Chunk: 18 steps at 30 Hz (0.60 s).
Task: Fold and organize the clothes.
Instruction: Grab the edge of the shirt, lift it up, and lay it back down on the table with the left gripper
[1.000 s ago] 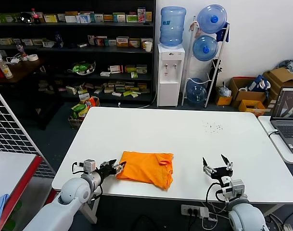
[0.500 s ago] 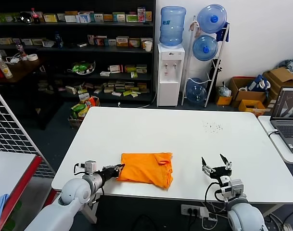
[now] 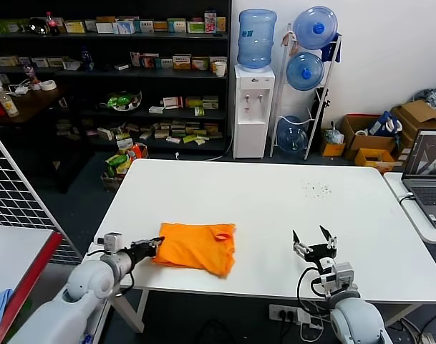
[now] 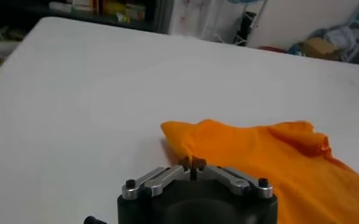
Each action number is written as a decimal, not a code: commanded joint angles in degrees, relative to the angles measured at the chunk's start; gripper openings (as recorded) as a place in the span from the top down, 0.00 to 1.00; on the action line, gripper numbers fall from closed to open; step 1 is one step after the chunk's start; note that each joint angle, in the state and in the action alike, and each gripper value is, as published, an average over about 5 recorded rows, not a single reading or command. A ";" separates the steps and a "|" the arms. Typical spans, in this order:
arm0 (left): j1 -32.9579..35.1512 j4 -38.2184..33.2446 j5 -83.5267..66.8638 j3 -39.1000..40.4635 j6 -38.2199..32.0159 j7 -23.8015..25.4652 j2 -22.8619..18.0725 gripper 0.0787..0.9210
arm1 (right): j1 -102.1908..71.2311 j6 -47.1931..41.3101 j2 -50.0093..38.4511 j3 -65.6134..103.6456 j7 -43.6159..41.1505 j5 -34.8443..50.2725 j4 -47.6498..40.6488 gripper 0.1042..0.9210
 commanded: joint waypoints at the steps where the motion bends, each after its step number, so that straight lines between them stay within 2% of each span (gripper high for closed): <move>1: -0.63 3.95 5.99 -5.48 -0.42 -0.92 13.26 0.97 | 1.84 0.06 0.19 -2.43 0.06 0.03 -0.48 0.12; 13: -2.00 7.78 11.42 -8.07 -2.25 -0.28 24.66 0.97 | 3.18 0.55 0.65 -3.51 0.08 0.06 -1.54 0.12; 18: -2.84 8.71 11.59 -8.16 -3.18 0.70 31.03 0.97 | 3.52 0.76 0.43 -3.40 0.07 0.40 -1.78 0.12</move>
